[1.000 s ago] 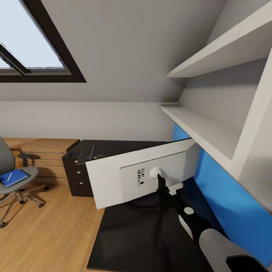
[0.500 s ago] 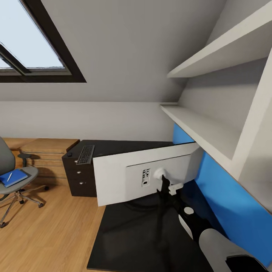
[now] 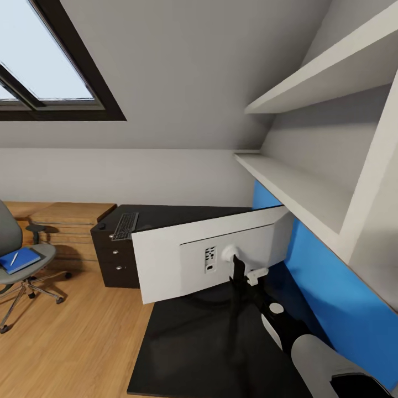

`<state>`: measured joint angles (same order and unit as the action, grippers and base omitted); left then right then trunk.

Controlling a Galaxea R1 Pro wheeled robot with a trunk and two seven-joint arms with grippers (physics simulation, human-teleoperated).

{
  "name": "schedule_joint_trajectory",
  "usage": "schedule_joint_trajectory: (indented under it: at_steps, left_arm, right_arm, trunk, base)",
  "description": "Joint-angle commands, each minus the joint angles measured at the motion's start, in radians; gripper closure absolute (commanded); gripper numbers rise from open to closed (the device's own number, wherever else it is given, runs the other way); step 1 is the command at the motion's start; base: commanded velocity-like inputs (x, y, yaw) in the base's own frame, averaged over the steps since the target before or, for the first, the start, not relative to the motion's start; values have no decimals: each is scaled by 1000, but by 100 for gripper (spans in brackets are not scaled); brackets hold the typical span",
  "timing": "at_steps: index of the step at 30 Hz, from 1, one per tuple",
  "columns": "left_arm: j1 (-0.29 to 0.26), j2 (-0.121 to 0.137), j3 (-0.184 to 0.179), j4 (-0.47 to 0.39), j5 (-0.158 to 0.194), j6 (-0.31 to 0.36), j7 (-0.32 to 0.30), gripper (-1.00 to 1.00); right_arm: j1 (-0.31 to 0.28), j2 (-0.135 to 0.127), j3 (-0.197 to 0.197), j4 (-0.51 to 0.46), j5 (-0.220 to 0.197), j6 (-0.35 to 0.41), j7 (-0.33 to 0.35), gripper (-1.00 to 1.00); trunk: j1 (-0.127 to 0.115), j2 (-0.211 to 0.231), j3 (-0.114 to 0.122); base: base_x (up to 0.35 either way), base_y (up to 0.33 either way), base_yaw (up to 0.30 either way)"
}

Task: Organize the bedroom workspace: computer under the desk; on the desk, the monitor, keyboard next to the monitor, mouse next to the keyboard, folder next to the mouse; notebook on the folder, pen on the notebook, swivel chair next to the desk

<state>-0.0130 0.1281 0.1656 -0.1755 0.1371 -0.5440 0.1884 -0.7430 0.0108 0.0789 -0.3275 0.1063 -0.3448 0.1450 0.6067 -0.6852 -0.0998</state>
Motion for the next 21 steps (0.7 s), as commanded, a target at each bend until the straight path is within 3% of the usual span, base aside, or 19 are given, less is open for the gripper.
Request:
schedule_joint_trajectory:
  at_steps: [1,21]
  left_arm:
    - [-1,0,-4,1,10,-4,-1,-100]
    - [-1,1,-4,1,10,-4,-1,-100]
  right_arm:
    - [-1,0,-2,1,10,-3,-1,-100]
    - [-1,1,-2,1,10,-3,-1,-100]
  trunk:
    - [0,-1,-2]
    - [0,-1,-2]
  base:
    - [0,0,0]
    - [-78,63,0]
